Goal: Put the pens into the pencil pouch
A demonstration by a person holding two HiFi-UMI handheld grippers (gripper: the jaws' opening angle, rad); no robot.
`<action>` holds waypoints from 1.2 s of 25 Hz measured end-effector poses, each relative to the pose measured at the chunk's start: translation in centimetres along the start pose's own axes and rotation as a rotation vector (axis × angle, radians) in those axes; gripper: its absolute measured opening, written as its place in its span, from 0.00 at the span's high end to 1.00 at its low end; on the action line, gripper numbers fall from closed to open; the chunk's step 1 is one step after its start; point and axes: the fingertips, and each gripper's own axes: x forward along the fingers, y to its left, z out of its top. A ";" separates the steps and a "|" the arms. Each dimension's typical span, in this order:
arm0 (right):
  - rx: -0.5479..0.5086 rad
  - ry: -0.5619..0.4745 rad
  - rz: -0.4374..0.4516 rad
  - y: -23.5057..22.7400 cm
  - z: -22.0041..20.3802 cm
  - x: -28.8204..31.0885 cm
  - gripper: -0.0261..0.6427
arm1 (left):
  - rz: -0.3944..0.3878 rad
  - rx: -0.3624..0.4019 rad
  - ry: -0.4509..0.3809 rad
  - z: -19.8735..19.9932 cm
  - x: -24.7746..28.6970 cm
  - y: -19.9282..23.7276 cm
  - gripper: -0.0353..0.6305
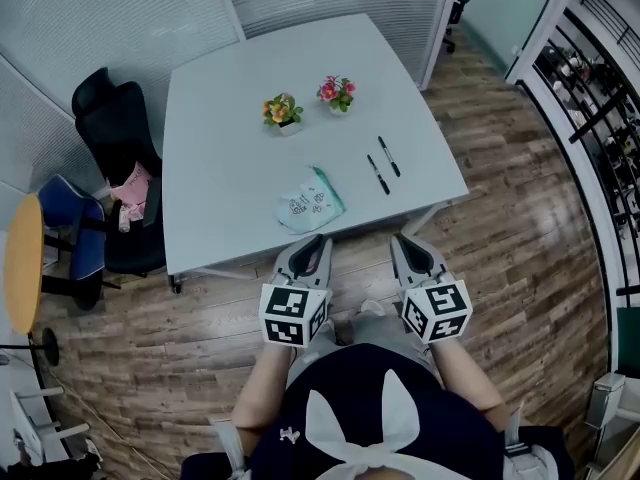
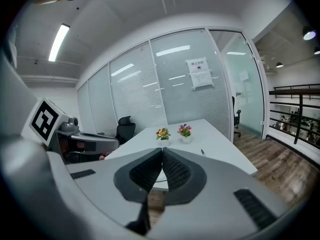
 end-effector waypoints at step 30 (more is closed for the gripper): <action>-0.017 0.139 0.175 -8.2 -1.6 5.5 0.81 | 0.240 -0.203 0.118 -2.1 8.2 3.6 0.66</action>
